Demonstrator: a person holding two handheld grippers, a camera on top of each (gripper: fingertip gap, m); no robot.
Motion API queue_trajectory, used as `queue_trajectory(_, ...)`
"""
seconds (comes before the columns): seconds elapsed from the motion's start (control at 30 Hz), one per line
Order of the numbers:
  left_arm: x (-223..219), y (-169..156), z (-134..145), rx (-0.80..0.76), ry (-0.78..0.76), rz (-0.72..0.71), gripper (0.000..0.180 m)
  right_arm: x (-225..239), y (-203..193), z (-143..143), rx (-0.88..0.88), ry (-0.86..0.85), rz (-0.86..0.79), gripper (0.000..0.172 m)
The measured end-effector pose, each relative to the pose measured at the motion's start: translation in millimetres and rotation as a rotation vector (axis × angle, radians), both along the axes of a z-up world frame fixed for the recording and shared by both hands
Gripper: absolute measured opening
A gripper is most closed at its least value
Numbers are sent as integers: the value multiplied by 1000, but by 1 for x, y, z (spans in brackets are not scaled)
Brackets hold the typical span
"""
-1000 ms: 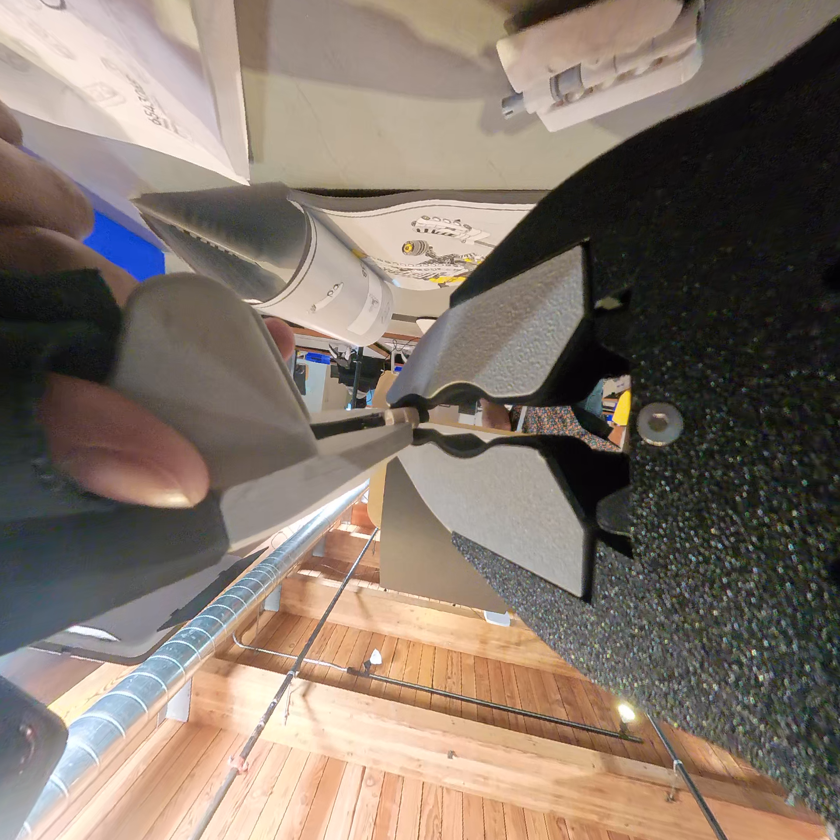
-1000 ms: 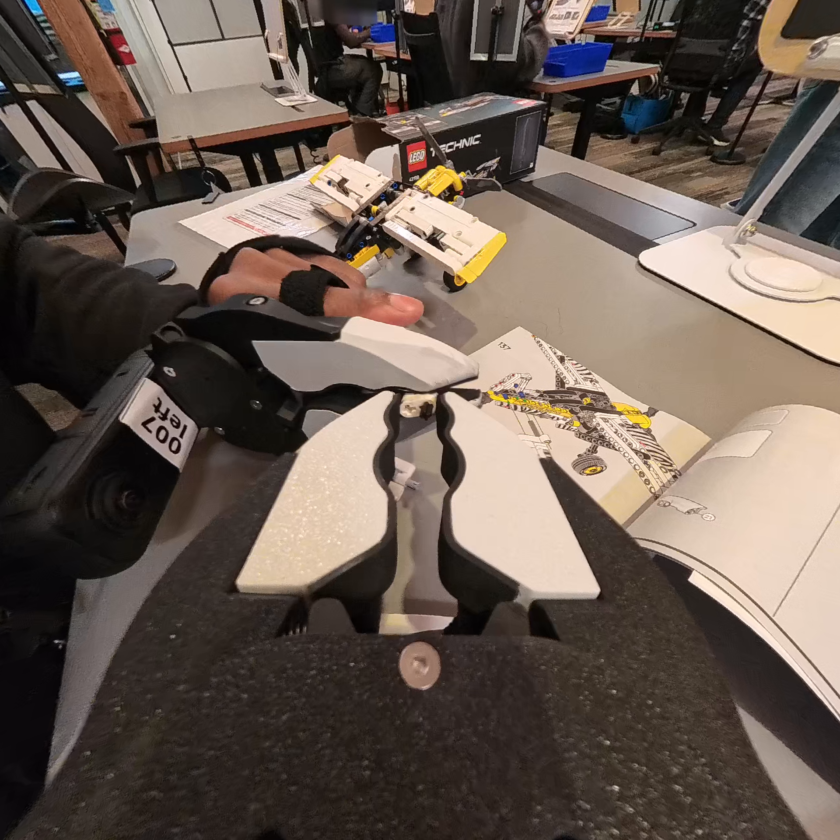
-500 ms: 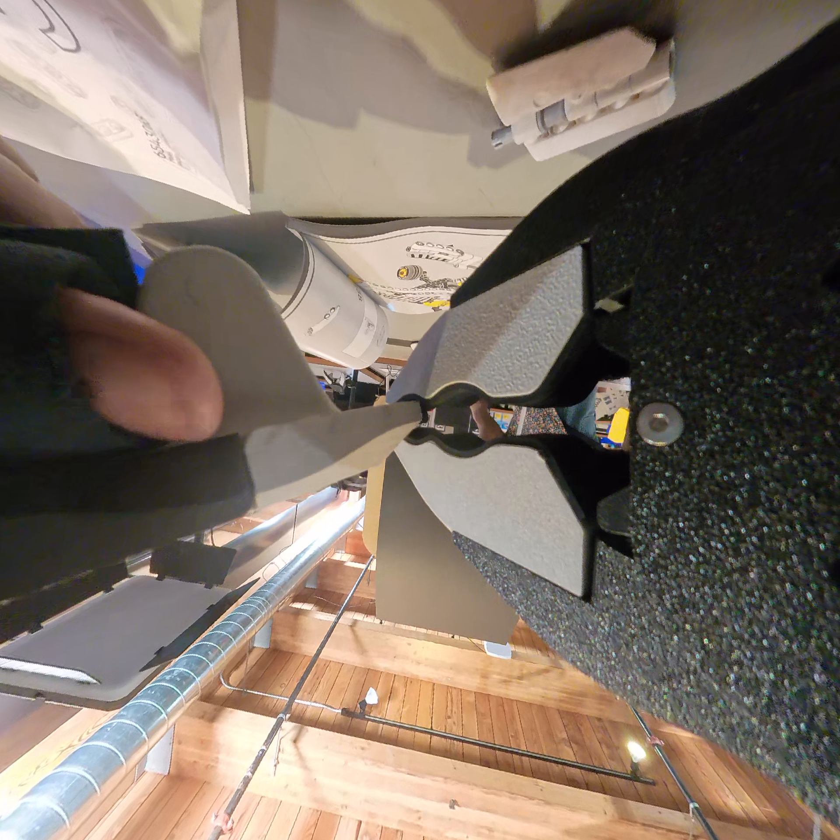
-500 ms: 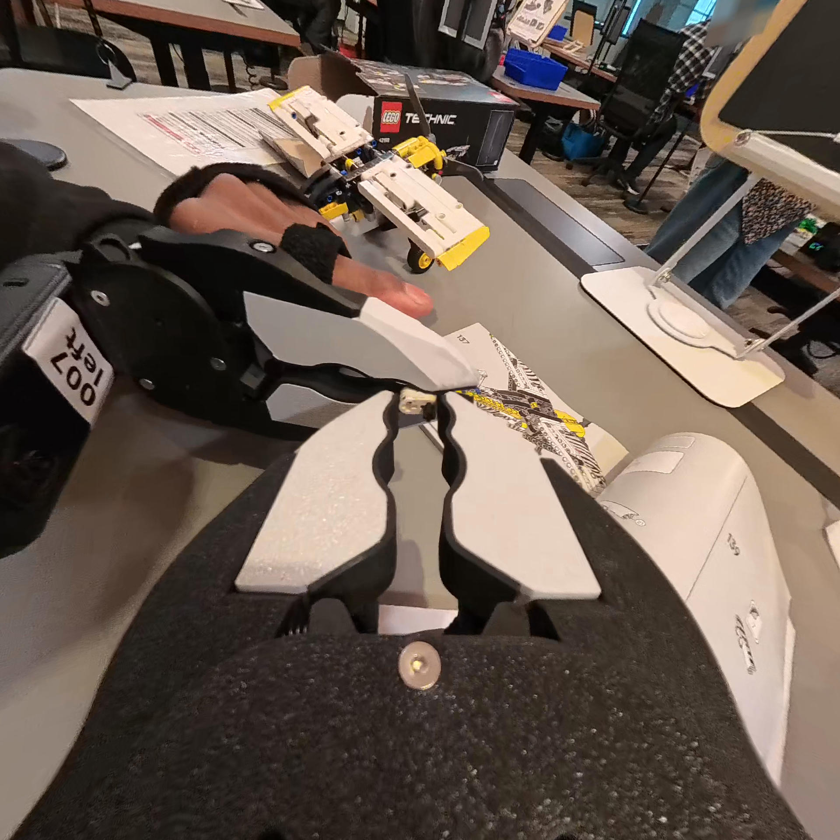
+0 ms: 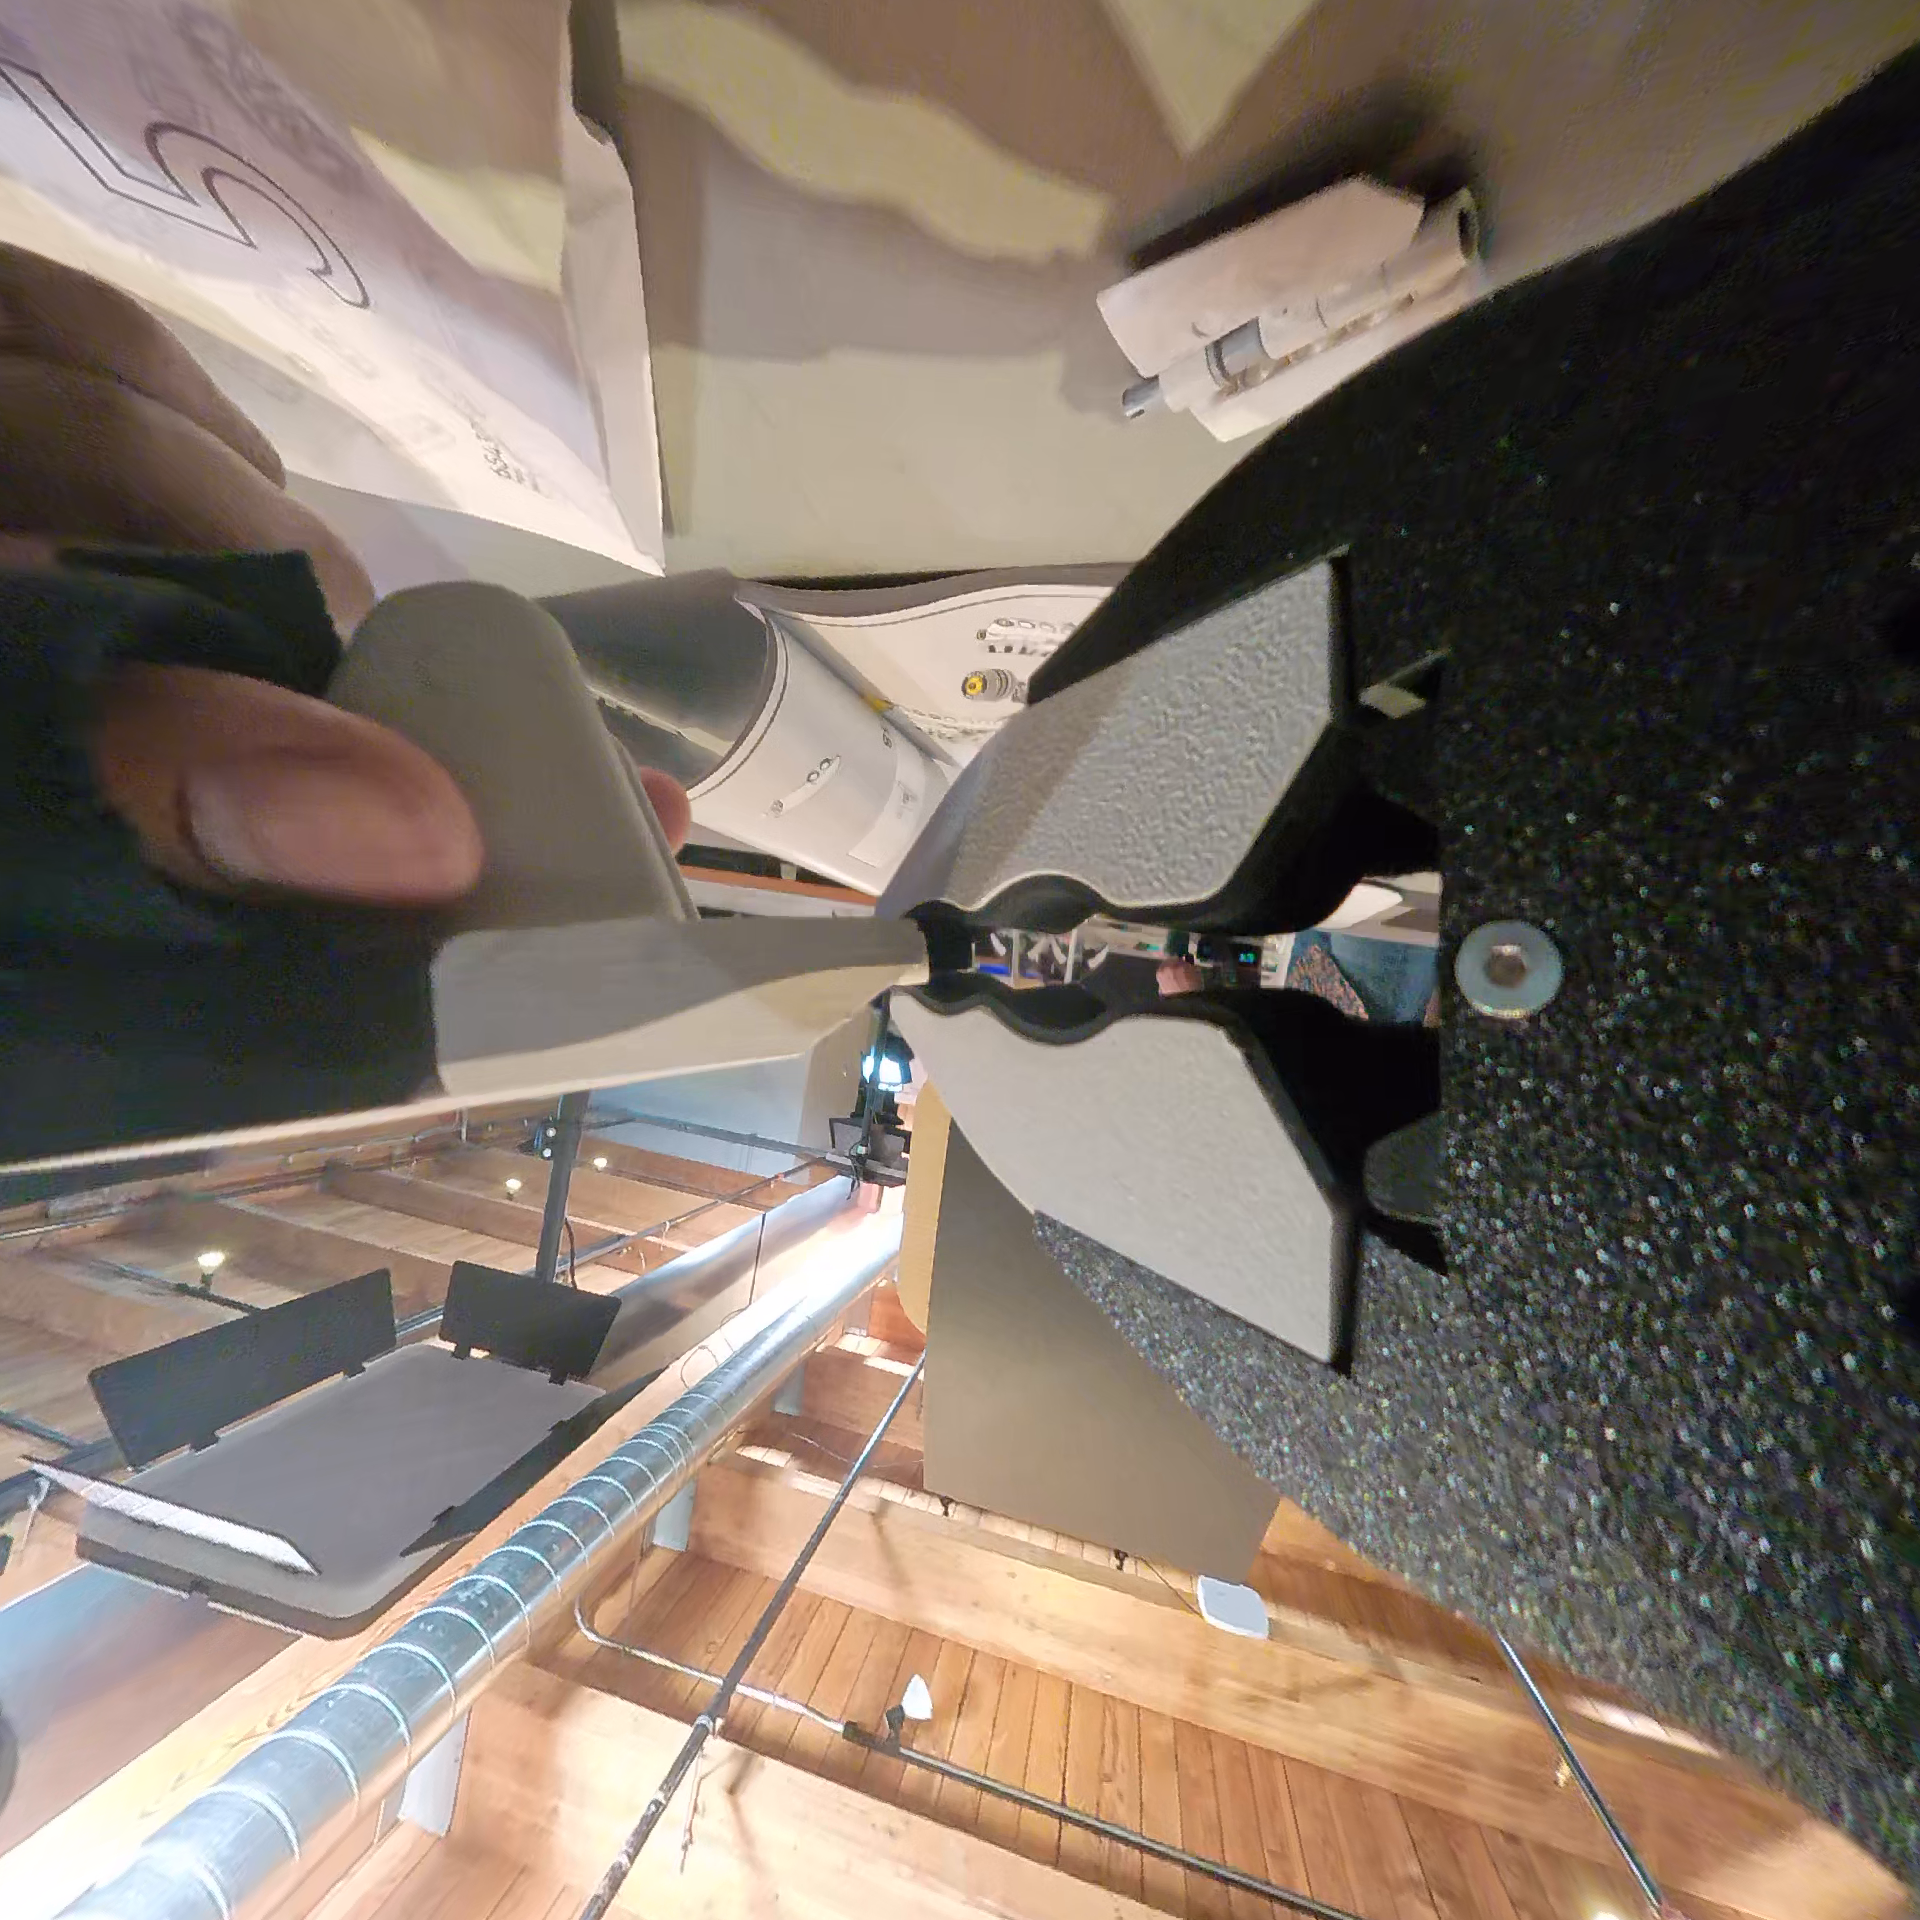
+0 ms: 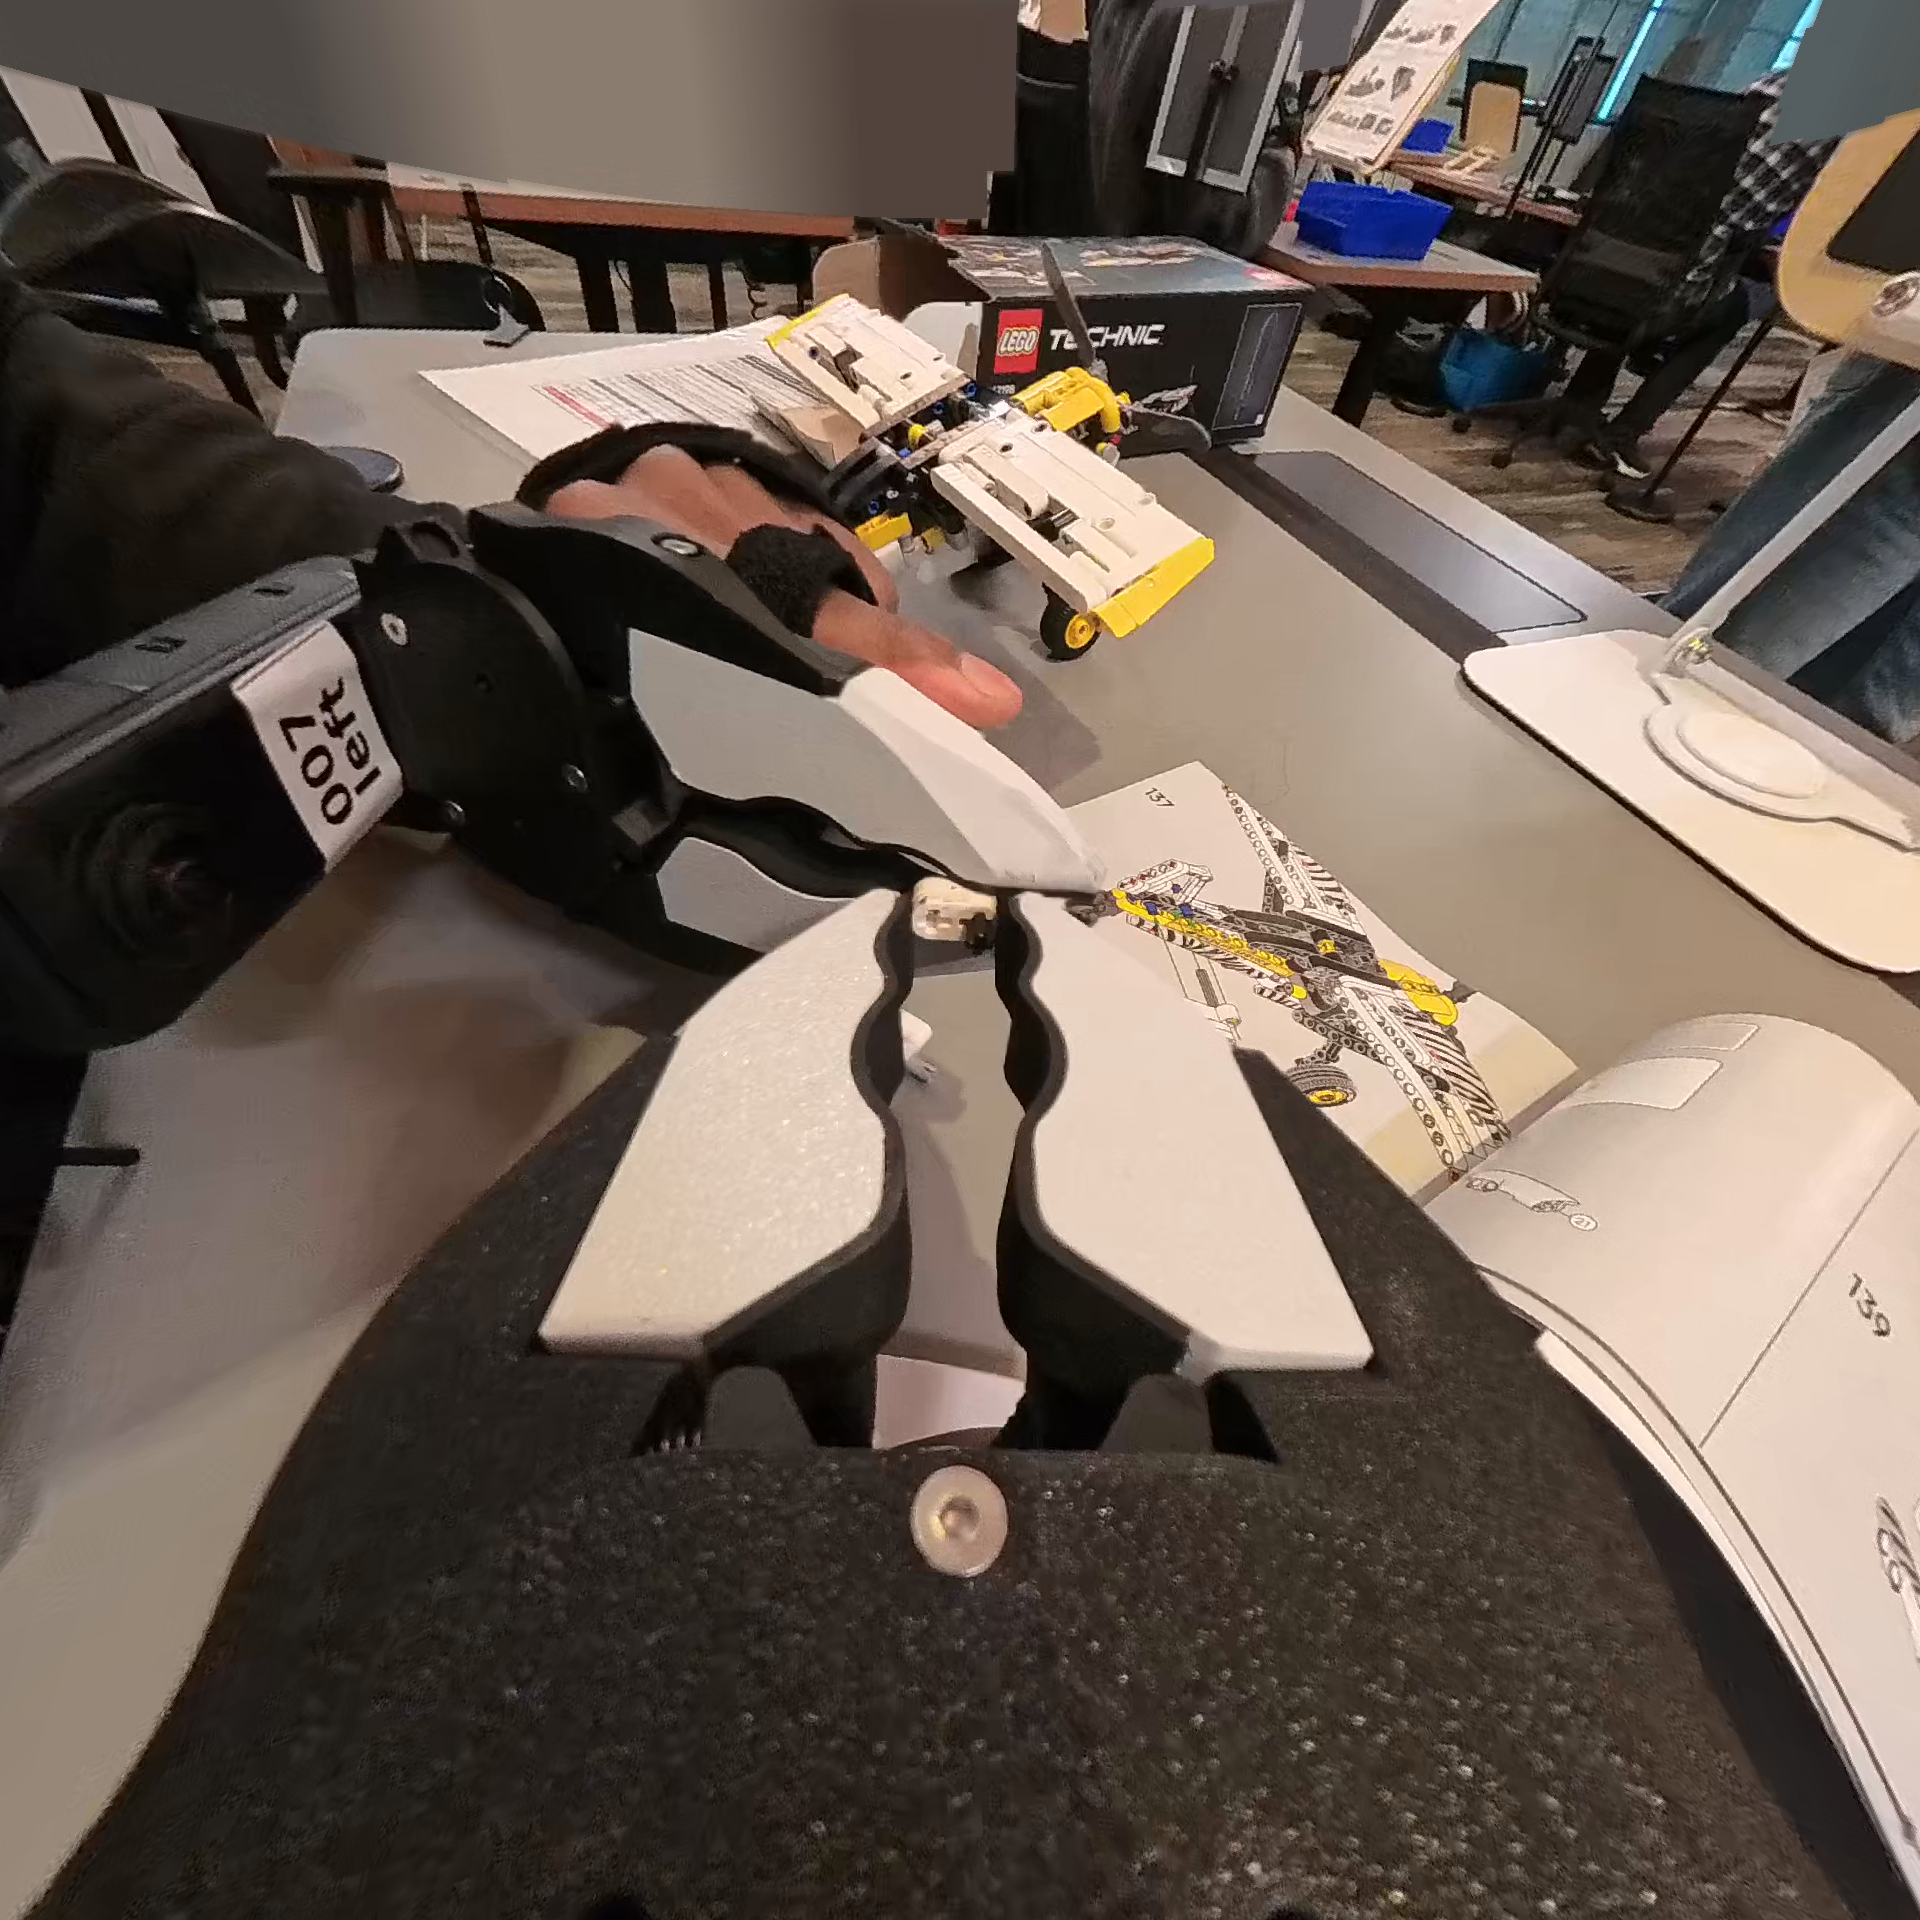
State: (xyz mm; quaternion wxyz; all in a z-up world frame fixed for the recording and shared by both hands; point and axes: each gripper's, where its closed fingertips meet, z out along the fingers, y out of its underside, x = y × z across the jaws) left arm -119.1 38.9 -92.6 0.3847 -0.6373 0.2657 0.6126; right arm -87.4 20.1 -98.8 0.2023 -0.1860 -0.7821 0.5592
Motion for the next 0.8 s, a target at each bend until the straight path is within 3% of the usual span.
queue_trajectory(0.23, -2, 2, -8, -52, -5, 10, 7, -2, 4, -7, -6, -29, -37, 15)
queue_trajectory(0.43, 3, 4, -18, -82, -64, -53, 7, 4, 6, -14, -118, -180, 35, 15)
queue_trajectory(0.8, 14, 6, -25, -103, -115, -156, 7, 13, 8, -19, -146, -228, 121, 15)
